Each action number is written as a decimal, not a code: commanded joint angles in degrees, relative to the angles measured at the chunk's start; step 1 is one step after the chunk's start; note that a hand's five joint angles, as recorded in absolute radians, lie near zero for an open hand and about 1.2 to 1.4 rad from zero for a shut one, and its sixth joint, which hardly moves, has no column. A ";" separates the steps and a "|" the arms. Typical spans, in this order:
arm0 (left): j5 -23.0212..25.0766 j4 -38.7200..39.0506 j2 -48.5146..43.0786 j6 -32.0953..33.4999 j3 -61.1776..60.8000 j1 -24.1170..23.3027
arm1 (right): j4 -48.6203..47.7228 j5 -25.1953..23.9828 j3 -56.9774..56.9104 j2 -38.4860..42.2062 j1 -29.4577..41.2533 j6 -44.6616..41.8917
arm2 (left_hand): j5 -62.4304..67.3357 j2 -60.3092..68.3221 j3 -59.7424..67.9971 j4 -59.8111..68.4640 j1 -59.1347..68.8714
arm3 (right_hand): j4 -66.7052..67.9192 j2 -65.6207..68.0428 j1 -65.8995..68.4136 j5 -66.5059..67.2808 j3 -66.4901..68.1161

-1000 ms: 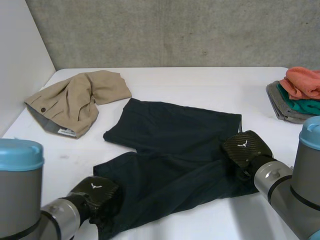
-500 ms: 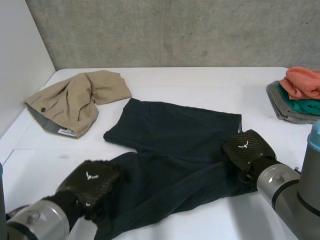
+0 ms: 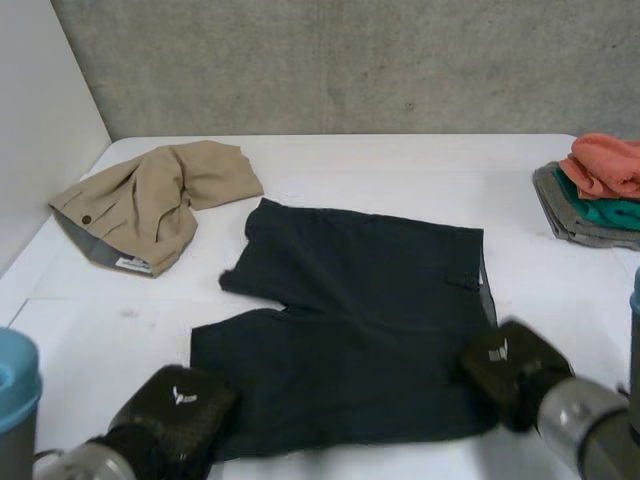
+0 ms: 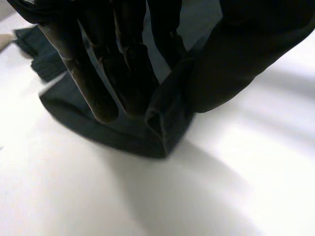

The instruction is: Fold the laundry.

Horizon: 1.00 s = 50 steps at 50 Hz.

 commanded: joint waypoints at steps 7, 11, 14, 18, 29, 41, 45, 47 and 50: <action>-0.46 0.63 0.35 11.29 4.54 -2.83 | 3.44 -1.37 0.69 -2.90 -4.09 -7.96 | 13.23 11.70 12.05 11.51 14.73 | 11.41 12.67 16.18 11.12 11.96; -0.90 9.33 -5.88 11.55 9.55 -2.39 | -0.60 -3.04 -1.95 -1.85 -3.91 -3.30 | 13.23 11.70 12.05 11.51 14.73 | 11.41 12.67 16.18 11.12 11.96; -0.90 15.49 -11.07 11.55 15.34 -2.30 | -4.81 -3.13 -4.41 1.57 -3.74 -1.98 | 13.23 11.70 12.05 11.51 14.73 | 11.41 12.67 16.18 11.12 11.96; -2.48 22.08 -19.59 11.73 24.83 -2.21 | -11.76 -2.61 -8.80 7.20 -3.30 -1.62 | 13.23 11.70 12.05 11.51 14.73 | 11.41 12.67 16.18 11.12 11.96; -6.08 24.82 -47.28 16.12 56.82 1.04 | -27.93 3.02 -24.88 24.68 -2.24 -2.33 | 13.23 11.70 12.05 11.51 14.73 | 11.41 12.67 16.18 11.12 11.96; -9.95 24.55 -55.55 16.65 69.33 0.43 | -32.34 5.39 -36.50 36.57 -1.71 0.21 | -56.77 -58.30 -57.95 -58.49 -55.27 | -58.59 -57.33 -53.82 -58.88 -58.04; -9.69 24.03 -54.15 16.12 65.03 -1.24 | -30.59 5.57 -31.76 31.57 -2.15 6.54 | -56.77 -58.30 -57.95 -58.49 -55.27 | -58.59 -57.33 -53.82 -58.88 -58.04; -9.69 23.68 -50.56 15.95 60.81 -1.07 | -27.08 5.13 -28.16 25.95 -2.33 11.10 | -56.77 -58.30 -57.95 -58.49 -55.27 | -58.59 -57.33 -53.82 -58.88 -58.04; -9.25 23.59 -46.17 15.16 53.98 -1.07 | -20.33 2.60 -24.38 19.98 -2.68 16.81 | -56.77 -58.30 -57.95 -58.49 -55.27 | -58.59 -57.33 -53.82 -58.88 -58.04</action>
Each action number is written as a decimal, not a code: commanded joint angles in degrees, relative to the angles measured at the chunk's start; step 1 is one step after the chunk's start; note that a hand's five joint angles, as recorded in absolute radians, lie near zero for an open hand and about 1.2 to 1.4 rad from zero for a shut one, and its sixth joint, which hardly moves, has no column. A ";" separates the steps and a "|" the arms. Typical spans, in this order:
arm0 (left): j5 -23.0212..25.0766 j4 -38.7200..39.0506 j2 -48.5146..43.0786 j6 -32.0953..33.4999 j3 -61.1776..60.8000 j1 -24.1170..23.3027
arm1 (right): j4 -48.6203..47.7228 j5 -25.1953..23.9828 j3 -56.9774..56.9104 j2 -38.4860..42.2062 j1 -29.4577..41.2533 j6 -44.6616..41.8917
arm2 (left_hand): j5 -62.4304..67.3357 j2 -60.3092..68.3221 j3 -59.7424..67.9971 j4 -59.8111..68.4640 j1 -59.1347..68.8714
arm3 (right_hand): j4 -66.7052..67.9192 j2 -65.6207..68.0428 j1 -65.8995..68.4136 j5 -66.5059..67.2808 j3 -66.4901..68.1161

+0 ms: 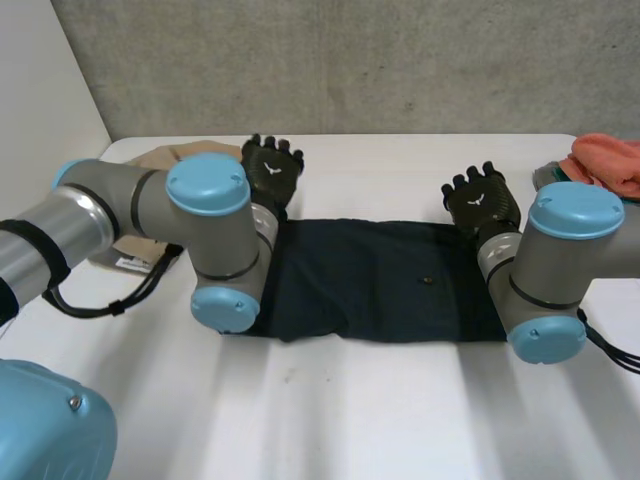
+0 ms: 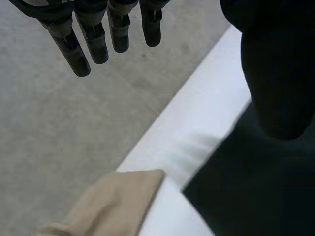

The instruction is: Fold the laundry.

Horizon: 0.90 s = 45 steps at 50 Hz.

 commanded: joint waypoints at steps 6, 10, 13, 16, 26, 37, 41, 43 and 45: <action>1.76 0.33 15.11 -3.59 -23.84 -0.83 | 20.87 -9.03 15.40 -16.02 -5.31 17.00 | -2.66 -1.64 -2.05 -1.56 -0.57 | 2.99 3.11 2.12 2.29 3.04; 3.52 0.95 17.04 -5.35 -27.62 -0.83 | 18.25 -11.06 18.04 -15.32 -7.51 16.91 | -2.66 -1.64 -2.05 -1.56 -0.57 | 13.23 13.34 12.36 12.53 13.28; 3.96 0.95 17.75 -5.96 -29.12 -0.83 | 14.20 -10.45 18.48 -12.25 -7.95 16.29 | -2.66 -1.64 -2.05 -1.56 -0.57 | 28.03 28.15 27.16 27.33 28.08; 4.05 0.95 18.10 -6.05 -29.74 -0.83 | 12.88 -8.61 18.22 -10.66 -8.57 13.40 | -2.66 -1.64 -2.05 -1.56 -0.57 | 67.88 68.00 67.01 67.18 67.93; 4.05 0.77 23.45 -6.05 -31.93 -0.31 | 5.76 -1.92 23.23 -20.06 -12.00 -2.58 | -2.66 -1.64 -2.05 -1.56 -0.57 | 68.04 68.16 67.17 67.34 68.09; 5.11 0.86 31.81 -9.12 -37.82 1.36 | 2.16 -3.85 19.02 -20.95 3.09 -15.70 | -2.66 -1.64 -2.05 -1.56 -0.57 | 68.04 68.16 67.17 67.34 68.09; 5.11 0.86 32.78 -11.06 -38.96 1.80 | -2.76 -11.22 19.10 -16.04 15.14 -16.23 | -2.66 -1.64 -2.05 -1.56 -0.57 | 68.04 68.16 67.17 67.34 68.09; 5.19 0.86 33.21 -11.68 -39.84 1.98 | -4.35 -16.32 19.89 -13.13 18.40 -16.93 | -2.66 -1.64 -2.05 -1.56 -0.57 | 68.04 68.16 67.17 67.34 68.09; 5.19 0.86 33.39 -11.77 -40.37 1.98 | -4.61 -18.79 19.98 -11.29 19.72 -17.98 | -2.66 -1.64 -2.05 -1.56 -0.57 | 68.04 68.16 67.17 67.34 68.09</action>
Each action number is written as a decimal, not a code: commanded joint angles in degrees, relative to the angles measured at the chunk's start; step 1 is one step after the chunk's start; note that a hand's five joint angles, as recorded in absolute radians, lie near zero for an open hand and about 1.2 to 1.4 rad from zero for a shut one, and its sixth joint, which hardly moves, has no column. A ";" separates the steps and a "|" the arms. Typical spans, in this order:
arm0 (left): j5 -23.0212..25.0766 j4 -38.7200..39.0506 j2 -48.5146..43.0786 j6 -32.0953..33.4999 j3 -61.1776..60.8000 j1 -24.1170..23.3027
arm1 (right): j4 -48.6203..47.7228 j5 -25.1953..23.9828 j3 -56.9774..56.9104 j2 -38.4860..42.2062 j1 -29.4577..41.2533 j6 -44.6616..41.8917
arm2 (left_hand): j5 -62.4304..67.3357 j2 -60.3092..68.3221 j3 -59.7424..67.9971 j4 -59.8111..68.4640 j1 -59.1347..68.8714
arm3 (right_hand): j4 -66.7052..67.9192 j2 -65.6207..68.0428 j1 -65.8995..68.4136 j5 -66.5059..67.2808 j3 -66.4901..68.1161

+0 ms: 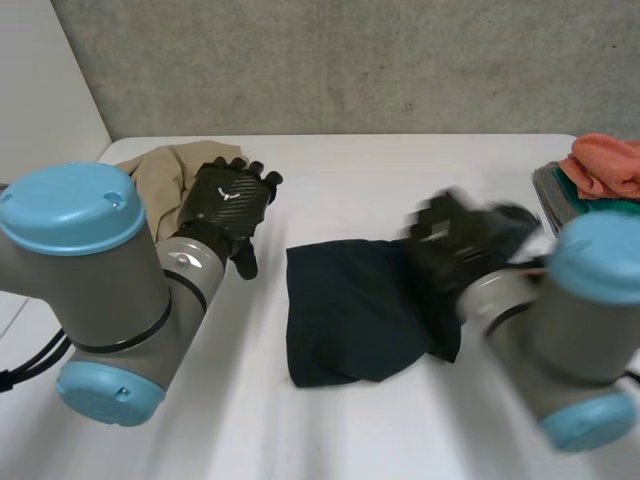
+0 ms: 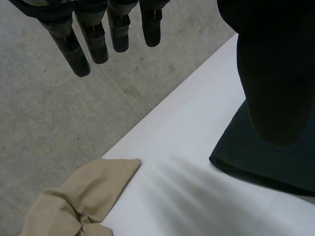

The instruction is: Fold the laundry.

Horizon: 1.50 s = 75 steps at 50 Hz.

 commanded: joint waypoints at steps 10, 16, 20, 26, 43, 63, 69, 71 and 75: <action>-0.25 0.09 1.44 -1.87 -1.88 0.69 | -4.67 -14.06 0.71 7.11 11.06 3.62 | -2.66 -1.60 -2.05 -1.56 -0.57 | -58.58 -56.56 -52.75 -57.01 -58.41; -0.42 1.23 2.14 -2.83 0.84 0.43 | -4.76 -14.68 2.11 -5.64 3.77 36.73 | -2.66 -1.60 -2.05 -1.56 -0.57 | -58.58 -56.56 -52.75 -57.01 -58.41; -0.42 1.41 1.97 -5.73 3.04 -0.36 | -2.48 -14.24 0.71 -8.11 0.52 52.31 | -2.66 -1.60 -2.05 -1.56 -0.57 | -58.58 -56.56 -52.75 -57.01 -58.41; -0.34 0.70 -1.53 -12.58 7.96 -4.84 | 8.57 -14.24 -3.32 -7.33 -6.69 53.66 | -2.44 -1.38 -1.83 -1.35 -0.35 | -58.58 -56.56 -52.75 -57.01 -58.41; -10.09 -9.67 -18.86 -13.91 15.35 -11.27 | 27.23 -17.85 -24.34 15.96 -7.05 40.67 | -2.61 -1.55 -2.00 -1.52 -0.52 | -58.58 -56.56 -52.75 -57.01 -58.41; -2.37 -15.38 -20.11 -13.30 19.74 -7.22 | 27.41 -13.28 -25.84 16.69 -6.96 32.91 | 0.59 1.65 1.19 1.68 2.68 | -58.58 -56.56 -52.75 -57.01 -58.41; -0.60 -16.61 -15.18 -13.21 21.67 -6.87 | 26.01 -11.08 -22.85 10.18 -7.22 33.09 | 0.42 1.48 1.03 1.51 2.51 | -58.58 -56.56 -52.75 -57.01 -58.41; -0.34 -16.87 -13.07 -13.30 23.26 -6.61 | 24.16 -9.15 -20.66 7.63 -7.14 33.09 | -0.25 0.81 0.35 0.84 1.84 | -58.58 -56.56 -52.75 -57.01 -58.41; 3.52 -16.88 -10.17 -13.21 24.93 -5.38 | 19.24 -5.28 -14.42 2.10 -6.52 32.21 | -0.42 0.64 0.18 0.67 1.67 | -58.58 -56.56 -52.75 -57.01 -58.41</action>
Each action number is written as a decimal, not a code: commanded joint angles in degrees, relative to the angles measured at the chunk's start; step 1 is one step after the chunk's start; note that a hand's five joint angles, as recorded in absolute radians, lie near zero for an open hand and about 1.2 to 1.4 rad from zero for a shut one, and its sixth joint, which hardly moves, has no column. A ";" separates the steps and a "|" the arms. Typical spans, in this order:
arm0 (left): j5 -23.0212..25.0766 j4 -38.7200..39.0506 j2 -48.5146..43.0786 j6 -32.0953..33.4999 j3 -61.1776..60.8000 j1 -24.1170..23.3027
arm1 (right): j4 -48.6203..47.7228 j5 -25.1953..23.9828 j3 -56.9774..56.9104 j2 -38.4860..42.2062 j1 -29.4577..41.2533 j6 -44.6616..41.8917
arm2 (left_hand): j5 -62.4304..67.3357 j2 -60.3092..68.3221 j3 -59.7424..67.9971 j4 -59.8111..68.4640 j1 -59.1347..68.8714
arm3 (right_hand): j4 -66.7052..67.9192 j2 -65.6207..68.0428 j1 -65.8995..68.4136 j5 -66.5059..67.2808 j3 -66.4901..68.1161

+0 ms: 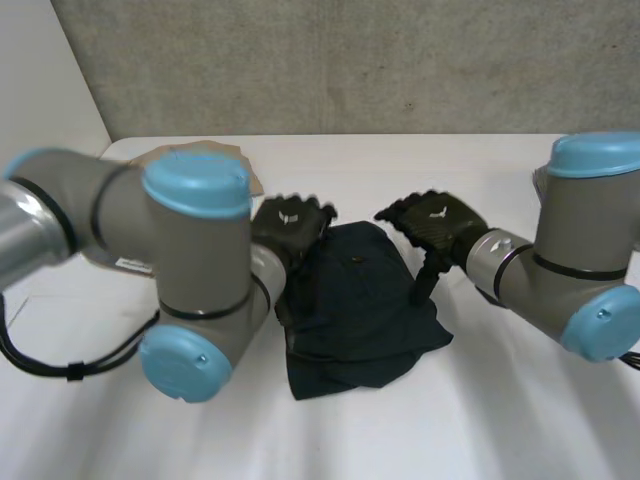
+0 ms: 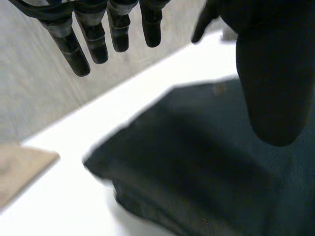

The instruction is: Fold the laundry.

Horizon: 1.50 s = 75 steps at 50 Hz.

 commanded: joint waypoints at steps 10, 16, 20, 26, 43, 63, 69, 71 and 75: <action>25.45 -1.15 8.65 -0.18 3.65 4.95 | -20.99 2.91 31.17 -14.25 4.93 -1.21 | -0.25 0.80 0.35 0.86 1.26 | -1.81 -0.21 -0.53 -2.71 -1.75; 31.62 -2.99 8.74 -0.10 3.92 5.47 | -31.03 -0.17 39.28 -13.37 6.78 -1.21 | -0.42 0.63 0.18 0.69 1.09 | -1.81 -0.21 -0.53 -2.71 -1.75; 31.53 -2.99 8.74 -0.18 4.01 5.39 | -36.83 -0.88 40.52 -11.80 8.01 -1.29 | -0.76 0.30 -0.15 0.35 0.75 | -1.81 -0.21 -0.53 -2.71 -1.75; 31.44 -2.99 8.57 -0.18 3.83 5.12 | -44.82 0.35 38.42 -5.39 9.06 -2.34 | -0.76 0.30 -0.15 0.35 0.75 | -1.81 -0.21 -0.53 -2.71 -1.75; 31.53 -2.91 8.74 -0.27 3.48 5.56 | -49.41 1.76 28.22 3.06 9.42 -4.29 | -0.76 0.30 -0.15 0.35 0.75 | 68.19 69.79 69.47 67.29 68.25; 31.27 -2.73 13.05 -0.53 10.77 6.44 | -46.51 3.08 8.01 -5.46 -2.96 0.90 | -0.76 0.30 -0.15 0.35 0.75 | 68.19 69.79 69.47 67.29 68.25; 31.27 -2.73 13.22 -0.53 12.53 6.09 | -46.60 2.11 -1.04 -5.03 -14.30 4.24 | -0.76 0.30 -0.15 0.35 0.75 | 68.19 69.79 69.47 67.29 68.25; 31.27 -2.73 13.31 -0.53 12.62 5.92 | -46.77 2.02 -3.50 -4.24 -16.50 5.47 | -0.76 0.30 -0.15 0.35 0.75 | 68.19 69.79 69.47 67.29 68.25; 31.27 -2.73 13.22 -0.62 12.53 5.65 | -46.77 0.88 -8.96 0.06 -23.18 8.72 | -0.76 0.30 -0.15 0.35 0.75 | 68.19 69.79 69.47 67.29 68.25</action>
